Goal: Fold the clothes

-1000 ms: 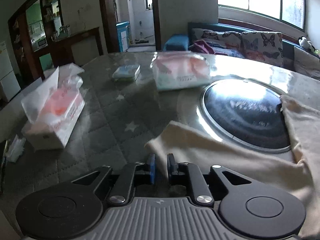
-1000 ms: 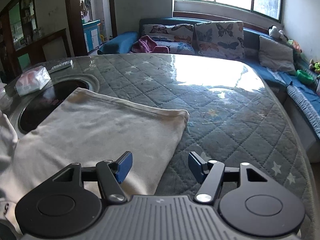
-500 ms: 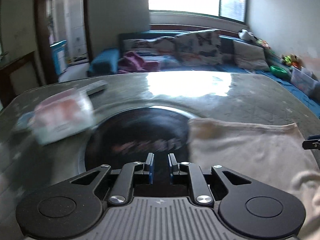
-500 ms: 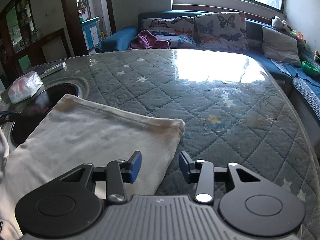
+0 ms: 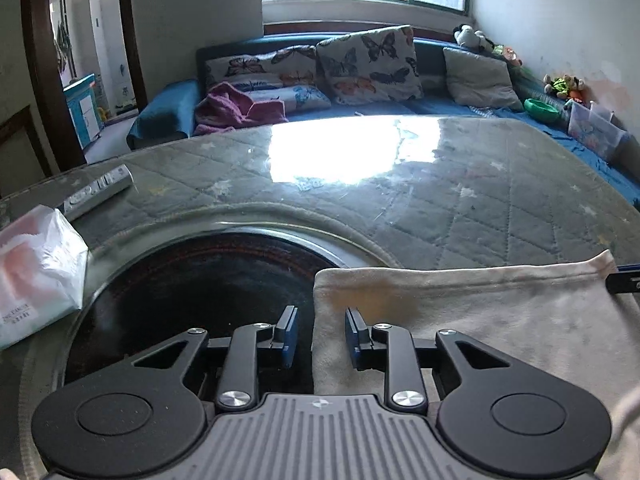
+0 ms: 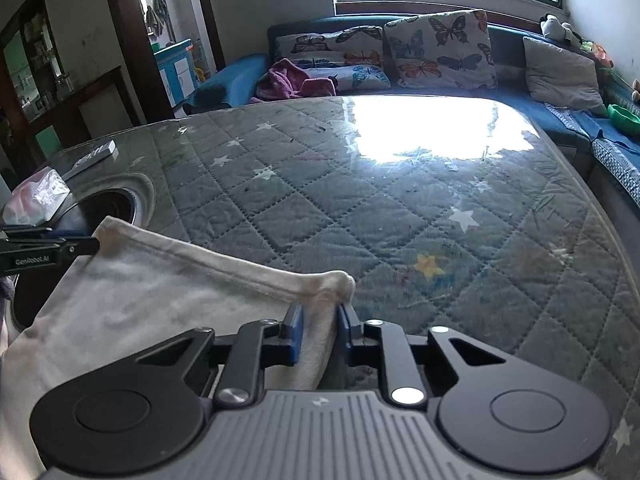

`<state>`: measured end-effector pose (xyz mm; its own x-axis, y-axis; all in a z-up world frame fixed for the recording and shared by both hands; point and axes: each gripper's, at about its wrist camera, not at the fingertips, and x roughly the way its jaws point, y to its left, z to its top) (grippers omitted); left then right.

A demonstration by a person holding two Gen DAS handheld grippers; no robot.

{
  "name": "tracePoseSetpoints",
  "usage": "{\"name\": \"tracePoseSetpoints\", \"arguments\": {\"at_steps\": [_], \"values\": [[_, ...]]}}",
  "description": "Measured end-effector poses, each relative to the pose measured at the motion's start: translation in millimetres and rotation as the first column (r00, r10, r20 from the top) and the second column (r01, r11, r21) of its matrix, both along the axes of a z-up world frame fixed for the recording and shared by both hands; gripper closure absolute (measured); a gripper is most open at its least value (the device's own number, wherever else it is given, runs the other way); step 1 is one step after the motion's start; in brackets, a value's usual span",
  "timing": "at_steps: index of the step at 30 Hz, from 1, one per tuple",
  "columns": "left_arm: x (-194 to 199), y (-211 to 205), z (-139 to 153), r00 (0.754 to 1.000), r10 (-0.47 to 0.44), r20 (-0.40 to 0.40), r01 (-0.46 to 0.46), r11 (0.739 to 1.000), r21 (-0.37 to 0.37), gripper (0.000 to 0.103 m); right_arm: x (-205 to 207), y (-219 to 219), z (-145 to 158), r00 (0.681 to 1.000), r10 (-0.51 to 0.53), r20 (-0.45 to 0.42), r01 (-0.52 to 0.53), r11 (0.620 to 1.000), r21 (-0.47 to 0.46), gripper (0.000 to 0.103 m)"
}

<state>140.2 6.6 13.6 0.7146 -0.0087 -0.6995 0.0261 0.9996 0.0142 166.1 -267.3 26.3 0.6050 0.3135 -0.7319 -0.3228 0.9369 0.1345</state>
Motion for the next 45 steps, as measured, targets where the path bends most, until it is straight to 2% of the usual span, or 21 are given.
{"name": "tracePoseSetpoints", "arguments": {"at_steps": [3,5,17,19,20,24,29,33,37,40,45], "values": [[1.3,-1.1,-2.5,1.000,-0.009,0.018,0.009,1.000,0.009,0.097,5.4,1.0,-1.0,1.000,0.003,0.010,-0.003,1.000,-0.001,0.096],[3.6,-1.1,-2.3,0.999,-0.006,0.032,0.005,1.000,0.020,0.100,9.8,3.4,-0.6,1.000,0.007,0.021,-0.007,1.000,-0.006,0.099],[30.5,14.0,-2.9,0.997,0.058,0.041,-0.060,0.997,0.045,0.100,60.5,34.9,-3.6,0.995,0.071,0.067,-0.066,0.995,-0.073,0.099],[31.2,16.0,-1.9,0.997,0.064,0.037,-0.066,0.997,0.039,0.096,61.9,37.0,-3.5,0.994,0.079,0.071,-0.073,0.994,-0.081,0.098],[31.5,17.0,-1.3,0.997,0.067,0.035,-0.069,0.997,0.036,0.094,59.4,37.1,-1.4,0.994,0.081,0.075,-0.075,0.994,-0.083,0.093],[14.9,13.1,8.5,0.996,0.068,0.049,-0.069,0.997,0.025,0.094,38.2,37.9,13.5,0.989,0.111,0.099,-0.102,0.991,-0.090,0.090],[-28.2,-12.3,18.2,0.997,-0.041,0.065,0.040,0.999,0.026,0.094,-11.5,47.2,31.5,0.966,0.240,0.101,-0.231,0.969,-0.091,0.081],[-70.6,-34.5,19.8,0.988,-0.144,0.059,0.144,0.990,0.011,0.094,-62.4,65.2,33.0,0.925,0.374,0.067,-0.367,0.925,-0.096,0.072],[-111.8,-52.4,19.1,0.971,-0.230,0.067,0.231,0.973,-0.001,0.094,-106.9,83.8,29.9,0.873,0.486,0.037,-0.481,0.870,-0.108,0.072],[-138.7,-62.2,17.9,0.959,-0.273,0.080,0.275,0.961,-0.007,0.094,-134.8,92.2,26.7,0.846,0.532,0.018,-0.527,0.842,-0.110,0.071],[-170.7,-71.8,10.9,0.944,-0.318,0.088,0.320,0.947,-0.011,0.094,-166.0,100.1,19.4,0.821,0.571,0.008,-0.565,0.814,-0.130,0.071]]}}
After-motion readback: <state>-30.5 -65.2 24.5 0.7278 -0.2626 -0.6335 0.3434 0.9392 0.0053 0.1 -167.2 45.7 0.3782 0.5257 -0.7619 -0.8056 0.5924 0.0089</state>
